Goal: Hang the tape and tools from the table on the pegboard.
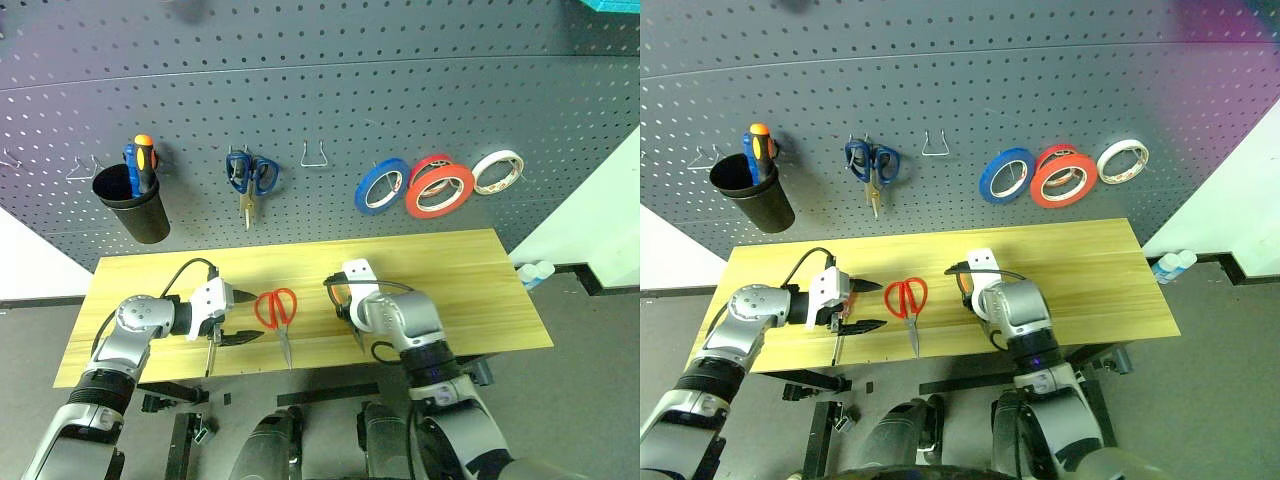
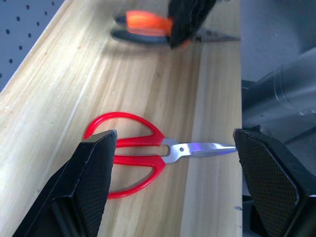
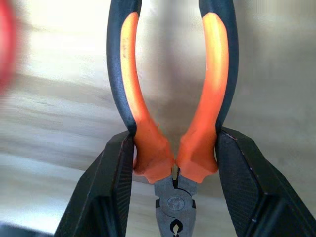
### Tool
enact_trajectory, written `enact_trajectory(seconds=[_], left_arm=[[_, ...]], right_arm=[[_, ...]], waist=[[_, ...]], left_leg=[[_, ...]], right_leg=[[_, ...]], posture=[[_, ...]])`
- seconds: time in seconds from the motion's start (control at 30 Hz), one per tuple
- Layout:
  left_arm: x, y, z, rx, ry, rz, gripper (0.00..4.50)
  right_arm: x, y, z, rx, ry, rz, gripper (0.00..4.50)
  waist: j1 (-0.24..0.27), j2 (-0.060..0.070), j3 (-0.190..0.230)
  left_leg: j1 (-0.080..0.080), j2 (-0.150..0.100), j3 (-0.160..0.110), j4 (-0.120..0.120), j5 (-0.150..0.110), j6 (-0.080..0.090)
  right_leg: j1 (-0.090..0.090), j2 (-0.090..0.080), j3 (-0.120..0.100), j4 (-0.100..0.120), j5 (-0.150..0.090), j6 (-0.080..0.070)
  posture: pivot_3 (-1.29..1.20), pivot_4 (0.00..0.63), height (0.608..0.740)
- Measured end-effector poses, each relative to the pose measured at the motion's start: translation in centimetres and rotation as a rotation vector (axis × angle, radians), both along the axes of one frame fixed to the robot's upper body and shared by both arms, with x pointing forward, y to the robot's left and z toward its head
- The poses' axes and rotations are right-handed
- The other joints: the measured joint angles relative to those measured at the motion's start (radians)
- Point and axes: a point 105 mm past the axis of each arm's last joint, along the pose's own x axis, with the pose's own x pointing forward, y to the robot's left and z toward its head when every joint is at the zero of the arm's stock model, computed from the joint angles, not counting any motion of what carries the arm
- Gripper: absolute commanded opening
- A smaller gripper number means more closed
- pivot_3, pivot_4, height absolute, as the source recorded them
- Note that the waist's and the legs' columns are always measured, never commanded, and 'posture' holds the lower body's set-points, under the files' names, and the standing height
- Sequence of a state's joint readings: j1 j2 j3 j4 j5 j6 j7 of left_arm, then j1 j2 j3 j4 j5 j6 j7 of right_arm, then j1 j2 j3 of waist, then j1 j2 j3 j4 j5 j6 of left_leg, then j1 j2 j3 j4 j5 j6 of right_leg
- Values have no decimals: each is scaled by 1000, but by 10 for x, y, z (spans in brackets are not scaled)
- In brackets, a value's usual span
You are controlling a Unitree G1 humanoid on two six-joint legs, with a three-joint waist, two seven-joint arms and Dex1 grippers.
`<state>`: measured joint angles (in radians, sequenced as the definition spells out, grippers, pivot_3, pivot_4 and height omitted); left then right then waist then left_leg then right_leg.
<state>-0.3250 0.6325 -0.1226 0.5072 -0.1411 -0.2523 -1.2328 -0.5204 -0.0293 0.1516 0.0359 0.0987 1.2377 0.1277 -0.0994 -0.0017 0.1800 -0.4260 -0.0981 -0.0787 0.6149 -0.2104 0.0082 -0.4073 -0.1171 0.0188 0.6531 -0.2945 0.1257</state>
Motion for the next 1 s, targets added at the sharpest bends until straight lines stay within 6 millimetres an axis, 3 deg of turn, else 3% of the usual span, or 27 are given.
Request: enact_trajectory(seconds=[0.2, 0.4, 0.57, 0.7, 0.8, 1.0], left_arm=[[2, 1, 1, -20, -7, 29, 3956], [9, 4, 22, -101, -56, 89, 3956], [17, 9, 37, -191, -88, 171, 3956], [25, 3, 51, -284, -132, 217, 3956], [32, 1, 73, -369, -209, 251, 3956], [43, 2, 116, -526, -326, 323, 3956]], right_arm=[[-9, 3, 51, 38, -200, 213, 2118], [-21, 16, 108, 92, -453, 428, 2118], [-19, 32, 162, 120, -694, 532, 2118], [-14, 48, 204, 207, -838, 545, 2118], [-3, 56, 233, 285, -936, 507, 2118], [30, 47, 256, 336, -1026, 360, 2118]], waist=[[-1, -1, 0], [1, -1, 0], [1, -1, 0], [2, -2, -1], [2, -4, -2], [1, -5, -4]], left_leg=[[0, 0, 0, 0, 0, 0], [0, 0, 0, 0, 0, 0], [0, 0, 0, 0, 0, 0], [0, 0, 0, 1, 1, -1], [0, 0, 0, 1, 1, -1], [0, 0, 0, 2, 4, -6]], right_leg=[[0, 0, 0, 0, 0, 0], [0, 0, 0, -1, 0, 0], [0, 0, -1, -1, 0, 0], [0, 0, -1, 0, 0, 0], [0, 1, -1, 1, 0, 0], [0, 1, -1, 2, 0, 0]], posture=[[-154, 171, 733], [-161, 156, 733], [-154, 135, 733], [-148, 127, 733], [-143, 119, 733], [-132, 109, 733]])
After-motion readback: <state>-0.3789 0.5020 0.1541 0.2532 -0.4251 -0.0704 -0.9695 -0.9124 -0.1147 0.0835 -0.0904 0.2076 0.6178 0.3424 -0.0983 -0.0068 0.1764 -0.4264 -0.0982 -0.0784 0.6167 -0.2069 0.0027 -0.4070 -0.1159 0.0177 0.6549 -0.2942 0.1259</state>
